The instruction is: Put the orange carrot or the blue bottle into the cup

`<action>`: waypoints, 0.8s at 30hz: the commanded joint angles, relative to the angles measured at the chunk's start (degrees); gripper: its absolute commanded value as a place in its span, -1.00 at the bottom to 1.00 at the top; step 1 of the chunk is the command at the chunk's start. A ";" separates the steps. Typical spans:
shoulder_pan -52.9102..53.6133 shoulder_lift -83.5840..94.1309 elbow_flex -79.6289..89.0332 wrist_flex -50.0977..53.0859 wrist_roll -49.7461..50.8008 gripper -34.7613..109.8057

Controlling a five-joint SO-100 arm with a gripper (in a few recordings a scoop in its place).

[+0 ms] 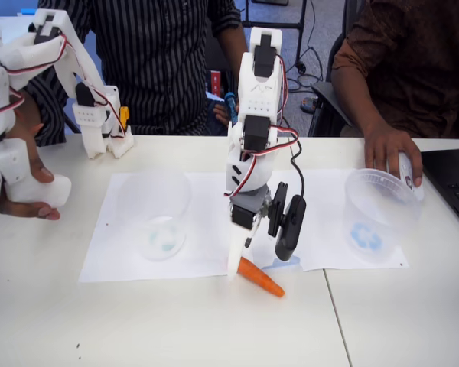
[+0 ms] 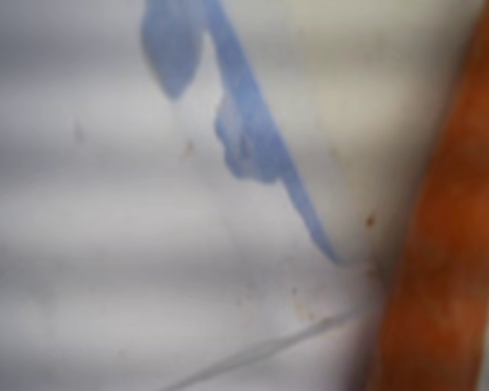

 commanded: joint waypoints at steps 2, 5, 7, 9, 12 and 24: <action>0.88 3.25 -3.78 0.00 0.09 0.15; 1.14 2.11 -4.13 -0.62 0.09 0.15; 1.41 0.97 -3.78 -1.67 0.09 0.15; 1.41 0.09 -3.78 -2.02 0.09 0.15; 1.32 -0.35 -3.78 -2.02 0.09 0.15; 1.49 -0.26 -4.39 -2.90 0.09 0.15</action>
